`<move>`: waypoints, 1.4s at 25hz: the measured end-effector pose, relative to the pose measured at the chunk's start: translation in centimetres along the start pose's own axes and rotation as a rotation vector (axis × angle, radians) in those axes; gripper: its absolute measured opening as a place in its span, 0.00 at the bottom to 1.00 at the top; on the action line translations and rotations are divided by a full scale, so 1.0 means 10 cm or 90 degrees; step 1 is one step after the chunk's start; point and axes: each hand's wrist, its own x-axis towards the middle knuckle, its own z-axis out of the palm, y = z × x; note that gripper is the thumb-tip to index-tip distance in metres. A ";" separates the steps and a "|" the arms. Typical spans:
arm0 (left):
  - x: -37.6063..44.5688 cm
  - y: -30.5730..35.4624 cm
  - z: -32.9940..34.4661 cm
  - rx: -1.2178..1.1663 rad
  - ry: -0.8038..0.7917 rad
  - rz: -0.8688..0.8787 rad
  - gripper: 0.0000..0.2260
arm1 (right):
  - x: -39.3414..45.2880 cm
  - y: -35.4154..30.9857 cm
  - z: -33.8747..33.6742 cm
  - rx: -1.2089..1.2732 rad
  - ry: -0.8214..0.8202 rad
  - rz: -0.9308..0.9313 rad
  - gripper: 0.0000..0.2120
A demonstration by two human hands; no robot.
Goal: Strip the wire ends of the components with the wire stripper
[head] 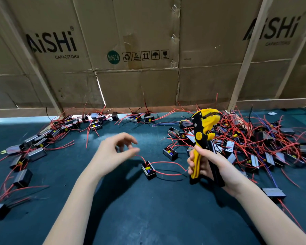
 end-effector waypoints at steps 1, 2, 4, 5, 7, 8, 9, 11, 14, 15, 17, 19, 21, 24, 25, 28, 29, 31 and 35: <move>-0.03 0.06 0.04 -0.029 -0.120 0.022 0.14 | 0.00 -0.01 -0.01 0.000 0.003 0.000 0.19; -0.05 0.09 0.10 0.001 -0.220 0.038 0.18 | 0.00 -0.01 -0.02 0.000 0.005 0.001 0.19; -0.06 0.11 0.28 0.116 -0.289 0.072 0.19 | -0.01 -0.01 -0.02 -0.001 0.011 0.003 0.19; -0.06 0.12 0.36 0.147 -0.264 0.083 0.14 | -0.01 -0.01 -0.03 -0.004 0.014 0.005 0.19; -0.04 0.10 0.40 0.152 -0.215 0.089 0.08 | -0.01 -0.01 -0.02 -0.009 0.018 0.008 0.19; -0.02 0.09 0.37 0.149 -0.191 0.084 0.07 | -0.01 -0.01 -0.02 -0.010 0.017 0.010 0.19; -0.01 0.06 0.33 0.145 -0.156 0.064 0.07 | -0.01 -0.01 -0.01 -0.010 0.016 0.013 0.19; 0.04 -0.04 0.25 0.120 -0.028 -0.014 0.09 | -0.01 -0.02 0.01 -0.011 0.011 0.019 0.19; 0.10 -0.04 0.25 -0.044 0.103 -0.062 0.10 | -0.01 -0.02 0.03 -0.020 0.004 0.024 0.18; 0.12 -0.03 0.27 -0.090 0.064 -0.045 0.21 | -0.02 -0.02 0.04 -0.026 0.003 0.027 0.18; 0.14 -0.06 0.32 -0.093 -0.035 -0.027 0.37 | -0.03 -0.02 0.07 -0.042 0.002 0.031 0.18; 0.12 -0.13 0.36 -0.006 -0.054 -0.024 0.36 | -0.05 -0.03 0.07 -0.069 0.014 0.032 0.20; 0.09 -0.22 0.35 0.082 -0.032 -0.004 0.27 | -0.07 -0.06 0.05 -0.167 0.029 0.018 0.26; 0.06 -0.29 0.33 0.165 0.019 0.012 0.13 | -0.11 -0.07 -0.01 -0.502 0.068 -0.087 0.32; 0.06 -0.29 0.33 0.193 0.029 0.004 0.11 | -0.11 -0.06 -0.02 -0.612 0.092 -0.110 0.30; 0.05 -0.29 0.35 0.239 0.030 -0.019 0.10 | -0.10 0.01 0.03 -0.928 0.119 -0.066 0.30; 0.04 -0.29 0.35 0.242 0.028 -0.015 0.10 | -0.08 0.06 0.03 -0.988 0.134 -0.054 0.30; 0.03 -0.29 0.35 0.248 0.037 -0.006 0.09 | -0.07 0.08 0.00 -1.003 0.155 -0.052 0.31; 0.06 -0.32 0.36 0.291 0.027 -0.005 0.09 | -0.10 0.11 0.02 -1.021 0.099 -0.056 0.32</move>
